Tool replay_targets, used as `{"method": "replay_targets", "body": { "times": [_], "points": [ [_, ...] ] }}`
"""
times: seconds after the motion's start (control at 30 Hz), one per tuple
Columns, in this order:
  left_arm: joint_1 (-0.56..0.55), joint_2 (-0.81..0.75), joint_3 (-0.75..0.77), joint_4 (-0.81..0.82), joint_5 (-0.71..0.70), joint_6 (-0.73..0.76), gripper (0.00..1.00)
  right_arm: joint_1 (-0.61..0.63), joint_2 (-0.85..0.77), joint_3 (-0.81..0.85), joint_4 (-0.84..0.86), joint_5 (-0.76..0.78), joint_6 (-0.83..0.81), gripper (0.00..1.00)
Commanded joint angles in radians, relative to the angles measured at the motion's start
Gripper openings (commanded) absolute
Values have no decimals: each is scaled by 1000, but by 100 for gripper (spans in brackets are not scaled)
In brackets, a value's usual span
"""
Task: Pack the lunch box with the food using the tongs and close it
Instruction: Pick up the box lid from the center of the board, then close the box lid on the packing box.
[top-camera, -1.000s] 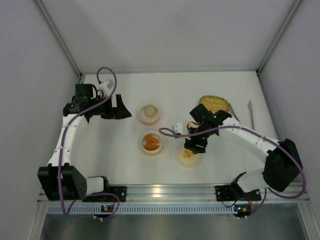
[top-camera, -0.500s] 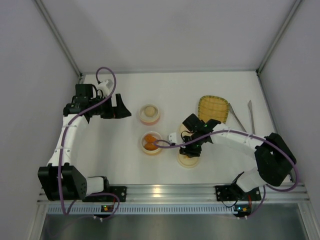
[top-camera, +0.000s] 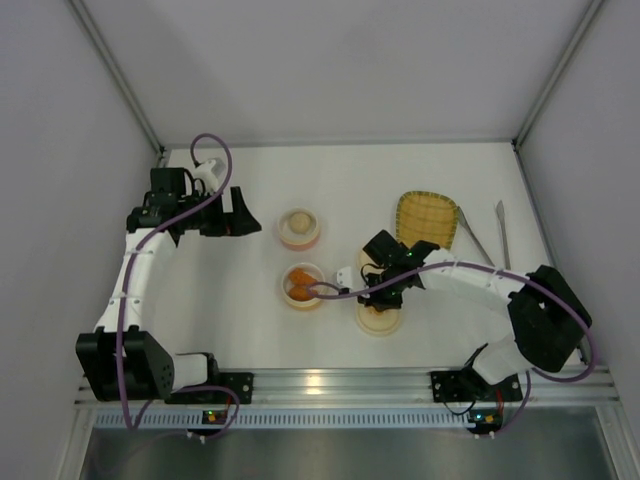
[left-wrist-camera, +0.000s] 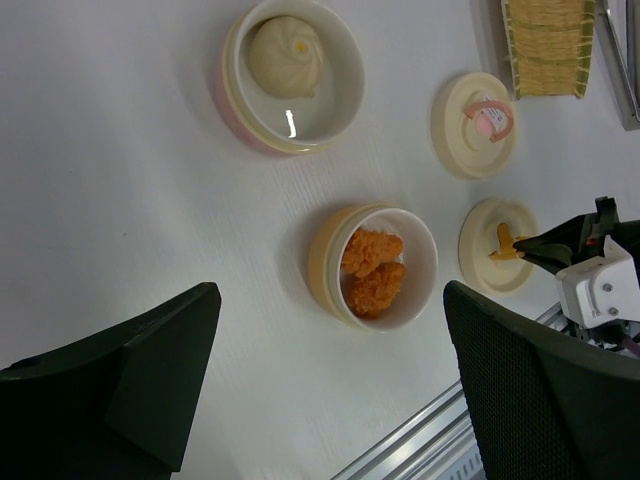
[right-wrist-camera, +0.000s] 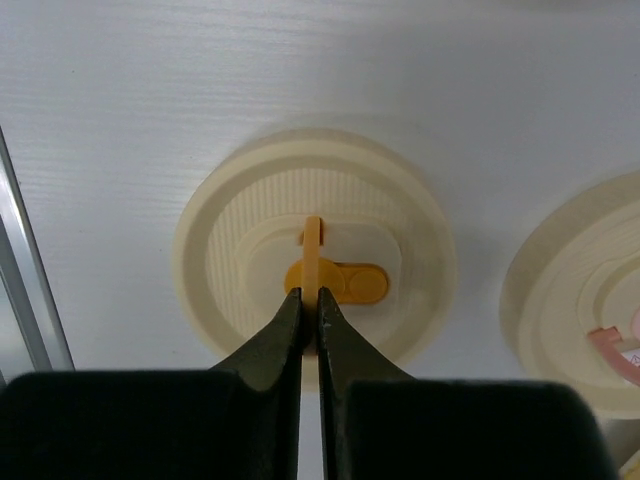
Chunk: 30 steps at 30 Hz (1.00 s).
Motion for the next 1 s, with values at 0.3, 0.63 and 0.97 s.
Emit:
{"method": "replay_targets", "body": {
  "times": [0.3,0.63,0.97],
  "points": [
    [240,47,2,-25,152,-1,98,77,105,653,-200,71,232,0],
    [269,12,-38,-11,109,25,98,197,471,1069,-350,218,327,0],
    [372,54,-67,21,166,-12,98,226,531,1037,-323,213,356,0]
  ]
}}
